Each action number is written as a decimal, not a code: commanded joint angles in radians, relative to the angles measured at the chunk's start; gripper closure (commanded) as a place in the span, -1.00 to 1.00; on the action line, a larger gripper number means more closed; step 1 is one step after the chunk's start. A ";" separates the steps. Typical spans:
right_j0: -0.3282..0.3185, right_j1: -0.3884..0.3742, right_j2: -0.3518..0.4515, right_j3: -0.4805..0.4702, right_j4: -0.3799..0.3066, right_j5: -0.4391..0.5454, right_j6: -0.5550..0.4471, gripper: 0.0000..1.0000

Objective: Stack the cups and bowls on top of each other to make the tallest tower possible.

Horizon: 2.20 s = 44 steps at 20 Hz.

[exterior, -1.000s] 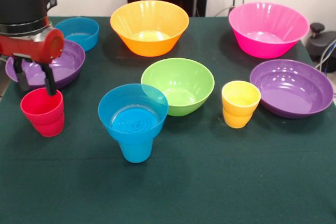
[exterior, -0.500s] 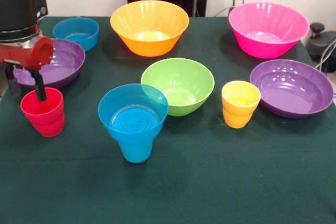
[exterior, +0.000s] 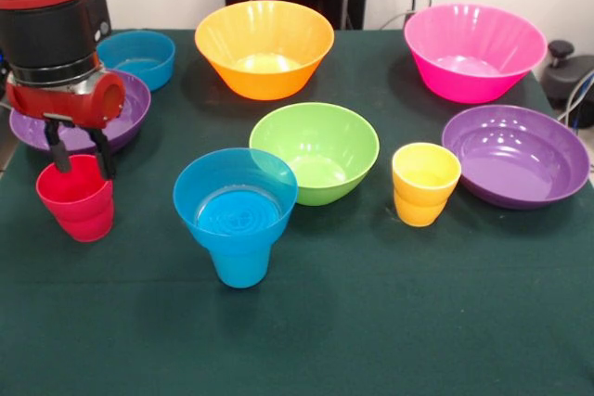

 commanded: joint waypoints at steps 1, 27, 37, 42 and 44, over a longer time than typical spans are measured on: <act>0.037 0.038 -0.018 0.032 -0.123 -0.034 -0.249 -1.00; 0.025 0.097 -0.032 0.035 -0.158 -0.097 -0.217 -1.00; 0.007 0.125 -0.027 0.038 -0.191 -0.125 -0.212 -1.00; 0.008 0.121 -0.031 0.032 -0.195 -0.108 -0.203 -1.00; 0.010 0.120 -0.032 0.029 -0.193 -0.099 -0.202 -1.00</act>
